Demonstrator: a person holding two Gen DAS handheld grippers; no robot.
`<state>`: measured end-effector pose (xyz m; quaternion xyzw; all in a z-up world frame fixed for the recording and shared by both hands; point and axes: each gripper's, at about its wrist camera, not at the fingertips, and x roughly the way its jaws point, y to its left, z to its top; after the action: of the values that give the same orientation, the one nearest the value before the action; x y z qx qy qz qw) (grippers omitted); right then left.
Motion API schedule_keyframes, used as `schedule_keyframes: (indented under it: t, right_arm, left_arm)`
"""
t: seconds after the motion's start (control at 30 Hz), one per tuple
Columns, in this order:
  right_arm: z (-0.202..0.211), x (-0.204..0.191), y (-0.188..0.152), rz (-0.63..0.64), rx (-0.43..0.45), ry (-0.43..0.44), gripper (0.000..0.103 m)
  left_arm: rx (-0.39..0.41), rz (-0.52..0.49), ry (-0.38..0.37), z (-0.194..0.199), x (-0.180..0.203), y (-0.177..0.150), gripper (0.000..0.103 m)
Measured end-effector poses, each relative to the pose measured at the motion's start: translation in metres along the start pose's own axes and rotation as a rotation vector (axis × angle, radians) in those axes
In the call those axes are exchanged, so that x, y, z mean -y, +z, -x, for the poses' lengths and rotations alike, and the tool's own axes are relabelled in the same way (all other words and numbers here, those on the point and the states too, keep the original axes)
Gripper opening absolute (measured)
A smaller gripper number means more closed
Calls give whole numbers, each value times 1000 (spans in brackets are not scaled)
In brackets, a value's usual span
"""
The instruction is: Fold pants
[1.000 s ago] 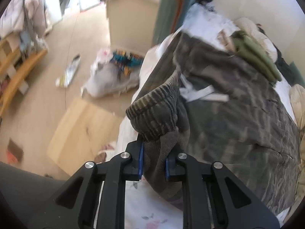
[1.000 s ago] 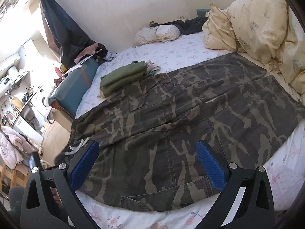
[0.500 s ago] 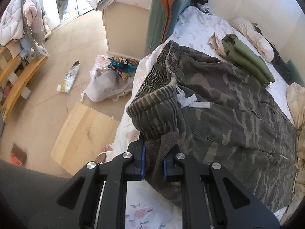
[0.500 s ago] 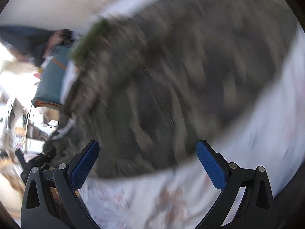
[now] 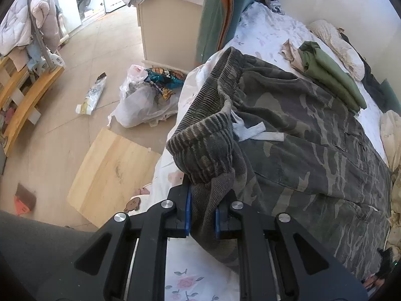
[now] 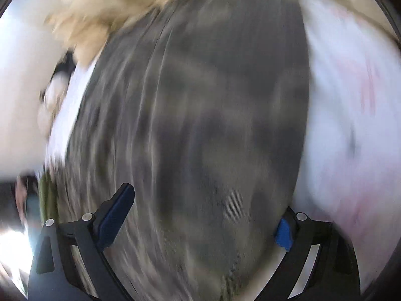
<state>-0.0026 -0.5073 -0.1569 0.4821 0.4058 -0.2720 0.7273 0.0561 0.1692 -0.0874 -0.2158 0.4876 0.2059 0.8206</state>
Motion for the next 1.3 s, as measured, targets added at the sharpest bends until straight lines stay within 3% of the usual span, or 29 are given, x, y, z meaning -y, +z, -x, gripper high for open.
schedule_keyframes:
  t: [0.13,0.27,0.33,0.37,0.43,0.57,0.8,0.9,1.0,1.13,1.3]
  right_arm:
    - [2,2,62,23,87,-109,77]
    - [2,14,106,-3,100,-146,55]
    - [7,21,119,-12,110,-200,33]
    - [6,27,125,-11,100,-221,27]
    - [7,31,127,-21,90,-213,2]
    - [30,6,138,34,142,-159,2]
    - [75,-95,176,247,240,-22,2]
    - [71,-144,193,318,245,7,2]
    - [46,-200,203,427,253,-27,2]
    - [-21,-275,221,554,217,-118,2]
    - [-116,-347,228,726,176,-254,1]
  left_arm:
    - [4,-10,13,-2,0,0,11]
    - [6,-19,31,-2,1,0,11]
    - [3,-13,37,-4,0,1,11]
    - [-1,-8,39,-4,-1,1,11]
    - [-18,12,43,-6,-3,1,11]
    - [-75,71,-25,-5,-9,17,11]
    - [-232,119,-82,-4,-16,69,11]
    - [-199,68,-95,3,8,104,11]
    - [-173,-4,-78,-4,39,141,11]
    - [-174,-117,-32,-44,80,188,11]
    - [-276,-137,4,-129,114,235,12]
